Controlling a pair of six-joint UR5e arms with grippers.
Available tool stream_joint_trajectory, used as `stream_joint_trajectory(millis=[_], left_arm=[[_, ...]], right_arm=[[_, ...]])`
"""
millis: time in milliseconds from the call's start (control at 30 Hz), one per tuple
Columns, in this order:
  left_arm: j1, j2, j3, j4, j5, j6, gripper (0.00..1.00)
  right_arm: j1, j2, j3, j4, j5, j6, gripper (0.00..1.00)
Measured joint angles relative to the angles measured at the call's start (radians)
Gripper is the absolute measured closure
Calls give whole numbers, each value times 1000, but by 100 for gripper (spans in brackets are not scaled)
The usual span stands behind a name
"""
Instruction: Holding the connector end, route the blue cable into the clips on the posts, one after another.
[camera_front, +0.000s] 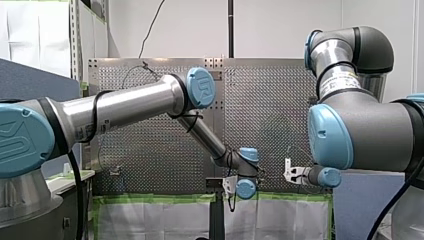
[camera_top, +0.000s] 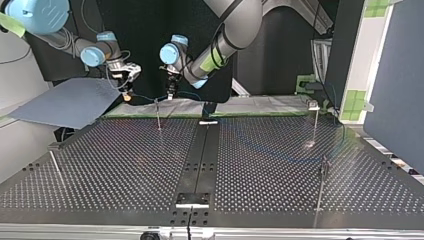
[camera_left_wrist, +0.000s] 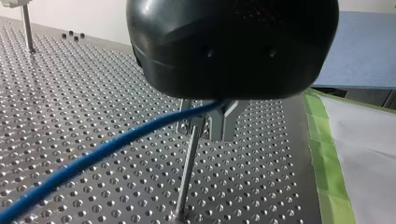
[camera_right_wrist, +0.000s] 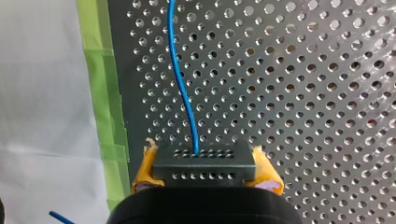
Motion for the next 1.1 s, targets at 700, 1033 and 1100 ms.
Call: stream_joint_trajectory(millis=[700,1033,1100], left_arm=[[-7,0,1,14,52,1,100],[-33,1,10,29,74,0,100],[-33,1,17,28,74,-2,100]], right_arm=[[-7,0,-75,51,-3,19,100],[-6,0,-101,69,-3,23,100],[-6,0,-102,69,-4,24,100]])
